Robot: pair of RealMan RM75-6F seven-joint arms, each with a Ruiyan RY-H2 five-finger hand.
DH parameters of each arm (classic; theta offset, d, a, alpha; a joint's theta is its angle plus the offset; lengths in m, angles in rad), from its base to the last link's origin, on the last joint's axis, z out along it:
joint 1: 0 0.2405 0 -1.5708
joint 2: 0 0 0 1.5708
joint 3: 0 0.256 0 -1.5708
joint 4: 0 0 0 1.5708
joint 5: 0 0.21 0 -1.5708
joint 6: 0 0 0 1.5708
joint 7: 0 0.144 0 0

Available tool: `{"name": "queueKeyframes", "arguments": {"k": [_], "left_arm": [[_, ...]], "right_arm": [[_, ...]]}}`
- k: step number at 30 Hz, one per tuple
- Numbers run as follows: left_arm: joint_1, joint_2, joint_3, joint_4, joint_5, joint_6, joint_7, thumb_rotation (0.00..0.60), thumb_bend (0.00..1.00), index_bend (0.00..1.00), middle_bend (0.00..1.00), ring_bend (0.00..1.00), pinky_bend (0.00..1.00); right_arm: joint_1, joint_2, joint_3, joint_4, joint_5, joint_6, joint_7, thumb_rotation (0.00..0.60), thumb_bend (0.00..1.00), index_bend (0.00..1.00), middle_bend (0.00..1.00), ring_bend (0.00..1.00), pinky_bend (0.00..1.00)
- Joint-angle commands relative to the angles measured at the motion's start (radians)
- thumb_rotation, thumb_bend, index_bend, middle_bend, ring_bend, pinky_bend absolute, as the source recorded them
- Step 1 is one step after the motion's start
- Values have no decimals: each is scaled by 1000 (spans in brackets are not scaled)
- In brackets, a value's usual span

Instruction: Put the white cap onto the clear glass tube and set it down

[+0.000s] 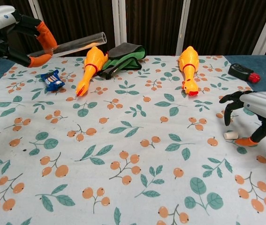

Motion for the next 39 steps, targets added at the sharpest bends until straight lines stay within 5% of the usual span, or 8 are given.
{"name": "queueKeyframes", "arguments": {"k": [1,39], "left_arm": [[-2,3,-2,0,-1,-2,2,600,706,604,617,67,0],[-10,7,6,8,0,-8,-10,600,707,604,618,67,0]], "right_arm": [[5,-9,0,13,12,-5,0,600,293,471,137,9,0],[24,-44,-22,64,59,9,-26,600,359,540,152,16,6]]}}
